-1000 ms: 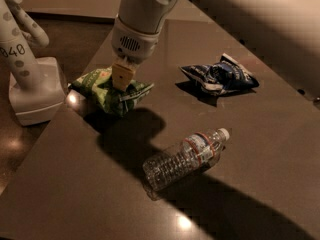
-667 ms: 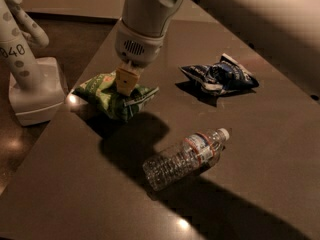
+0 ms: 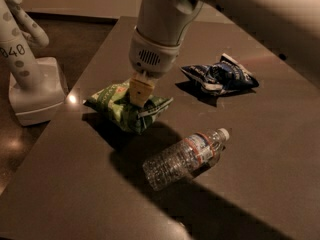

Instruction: Move green jalapeno chip bag near water bottle

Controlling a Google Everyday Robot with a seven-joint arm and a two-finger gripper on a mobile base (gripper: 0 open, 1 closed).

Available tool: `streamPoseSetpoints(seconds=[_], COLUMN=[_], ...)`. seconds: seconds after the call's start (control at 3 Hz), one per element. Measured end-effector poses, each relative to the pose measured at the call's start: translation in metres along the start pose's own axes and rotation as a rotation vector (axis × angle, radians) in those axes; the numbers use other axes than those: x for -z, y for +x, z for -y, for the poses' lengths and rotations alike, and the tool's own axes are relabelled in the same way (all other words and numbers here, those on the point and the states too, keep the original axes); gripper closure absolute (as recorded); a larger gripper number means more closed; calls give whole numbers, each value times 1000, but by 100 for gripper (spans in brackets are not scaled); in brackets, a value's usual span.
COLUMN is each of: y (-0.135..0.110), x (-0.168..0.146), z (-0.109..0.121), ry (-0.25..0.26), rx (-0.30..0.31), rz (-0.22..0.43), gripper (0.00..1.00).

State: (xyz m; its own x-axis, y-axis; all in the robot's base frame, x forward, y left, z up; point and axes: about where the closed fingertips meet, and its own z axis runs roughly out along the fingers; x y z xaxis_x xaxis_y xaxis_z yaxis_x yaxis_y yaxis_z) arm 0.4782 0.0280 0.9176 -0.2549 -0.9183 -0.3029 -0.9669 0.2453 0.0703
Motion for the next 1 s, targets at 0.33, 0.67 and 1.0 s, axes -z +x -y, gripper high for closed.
streamPoseSetpoints(seconds=[0.33,0.67,1.0], y=[15,27,37], x=[0,2,2], z=[-8,-13,-15], ry=[-1,-2,24], rx=[-18,-35,-46], rz=[-30,-51,-62], gripper=[85,62,38])
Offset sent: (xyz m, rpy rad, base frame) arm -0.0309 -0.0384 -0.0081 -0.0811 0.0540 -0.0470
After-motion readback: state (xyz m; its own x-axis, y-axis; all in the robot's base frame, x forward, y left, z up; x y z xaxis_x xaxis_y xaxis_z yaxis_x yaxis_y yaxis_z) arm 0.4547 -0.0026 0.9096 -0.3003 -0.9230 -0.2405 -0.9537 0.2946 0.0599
